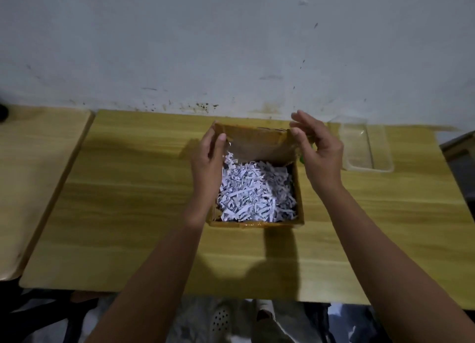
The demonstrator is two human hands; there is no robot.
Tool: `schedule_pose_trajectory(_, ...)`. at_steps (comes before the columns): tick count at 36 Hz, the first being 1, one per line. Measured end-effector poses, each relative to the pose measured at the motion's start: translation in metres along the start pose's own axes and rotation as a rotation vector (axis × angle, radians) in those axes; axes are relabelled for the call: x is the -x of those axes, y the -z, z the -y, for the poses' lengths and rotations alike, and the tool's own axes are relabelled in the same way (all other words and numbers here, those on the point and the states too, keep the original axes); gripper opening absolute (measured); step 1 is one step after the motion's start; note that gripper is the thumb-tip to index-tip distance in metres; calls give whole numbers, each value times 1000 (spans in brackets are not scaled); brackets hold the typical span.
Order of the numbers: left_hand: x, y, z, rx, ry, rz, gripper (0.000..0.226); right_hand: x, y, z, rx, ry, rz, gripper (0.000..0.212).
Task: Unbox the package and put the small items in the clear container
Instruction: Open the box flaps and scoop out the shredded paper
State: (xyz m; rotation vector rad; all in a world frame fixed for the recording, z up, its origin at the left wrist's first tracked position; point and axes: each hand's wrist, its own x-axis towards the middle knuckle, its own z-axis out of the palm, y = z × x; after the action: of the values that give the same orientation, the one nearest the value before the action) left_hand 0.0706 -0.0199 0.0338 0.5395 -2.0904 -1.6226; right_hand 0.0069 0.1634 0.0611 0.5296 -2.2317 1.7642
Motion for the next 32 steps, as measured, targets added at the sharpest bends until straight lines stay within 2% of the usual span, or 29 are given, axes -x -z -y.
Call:
schedule_pose_trajectory(8,-20,-16,0,39,46,-71,45,-19,-4,-29,25,-72,-28,52)
schedule_pose_trajectory(13,-23,-25,9,-74,-16,67,65,-25,-8,-48,59,-183,19,65)
schedule_pose_trajectory(17,-22,-31,18,-230,-37,131,77,-18,-8,-61,80,-229,29,65)
schedule_pose_trajectory(26,-24,-33,30,-442,-93,197,69,-9,-11,-75,146,-329,48,56)
schedule_pose_trajectory(32,-33,-32,22,-504,-235,179,65,-9,-9,-66,178,-317,74,56)
